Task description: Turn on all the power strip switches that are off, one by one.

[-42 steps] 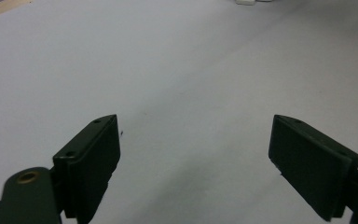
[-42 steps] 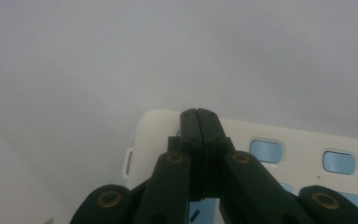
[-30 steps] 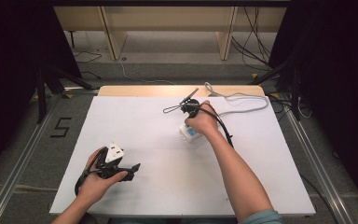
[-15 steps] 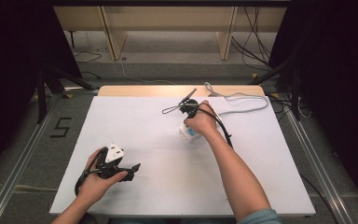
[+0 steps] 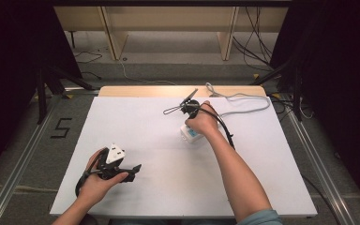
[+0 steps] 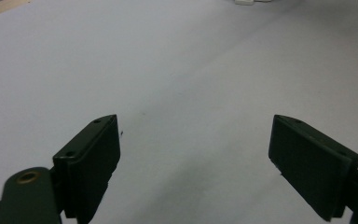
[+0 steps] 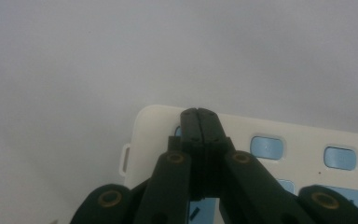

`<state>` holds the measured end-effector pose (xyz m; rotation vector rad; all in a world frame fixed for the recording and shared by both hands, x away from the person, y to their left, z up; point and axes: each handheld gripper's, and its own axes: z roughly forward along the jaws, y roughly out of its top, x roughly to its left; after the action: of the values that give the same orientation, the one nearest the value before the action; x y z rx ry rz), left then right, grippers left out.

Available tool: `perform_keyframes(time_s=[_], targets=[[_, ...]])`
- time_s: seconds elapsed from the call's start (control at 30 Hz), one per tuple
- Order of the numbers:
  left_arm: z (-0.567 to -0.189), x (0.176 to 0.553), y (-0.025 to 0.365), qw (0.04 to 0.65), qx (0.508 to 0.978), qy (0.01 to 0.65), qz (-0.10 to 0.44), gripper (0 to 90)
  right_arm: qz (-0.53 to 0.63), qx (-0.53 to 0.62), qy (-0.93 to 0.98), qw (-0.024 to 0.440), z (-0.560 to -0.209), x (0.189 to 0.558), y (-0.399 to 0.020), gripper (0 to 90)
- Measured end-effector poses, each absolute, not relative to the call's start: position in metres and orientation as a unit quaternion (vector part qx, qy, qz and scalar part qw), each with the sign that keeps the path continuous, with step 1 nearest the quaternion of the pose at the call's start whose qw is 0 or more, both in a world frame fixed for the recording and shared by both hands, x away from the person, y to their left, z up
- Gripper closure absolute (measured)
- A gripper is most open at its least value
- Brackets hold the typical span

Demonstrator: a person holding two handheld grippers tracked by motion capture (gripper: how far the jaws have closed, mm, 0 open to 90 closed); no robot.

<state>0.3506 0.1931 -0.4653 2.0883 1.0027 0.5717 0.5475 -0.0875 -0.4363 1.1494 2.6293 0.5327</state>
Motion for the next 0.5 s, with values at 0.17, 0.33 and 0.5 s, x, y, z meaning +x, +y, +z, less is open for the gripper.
perform_keyframes(time_s=[0.17,0.33,0.5], targets=[[-0.466,0.351,0.194,0.372,0.811,0.393,0.223,16.5,0.202,0.389,0.892,0.113,-0.435,0.547,-0.092,90.0],[-0.466,0.351,0.194,0.37,0.812,0.391,0.223,16.5,0.225,0.392,0.882,0.13,-0.43,0.544,-0.098,90.0],[-0.465,0.351,0.193,0.369,0.813,0.391,0.223,16.5,0.236,0.393,0.879,0.132,-0.426,0.54,-0.103,90.0]])
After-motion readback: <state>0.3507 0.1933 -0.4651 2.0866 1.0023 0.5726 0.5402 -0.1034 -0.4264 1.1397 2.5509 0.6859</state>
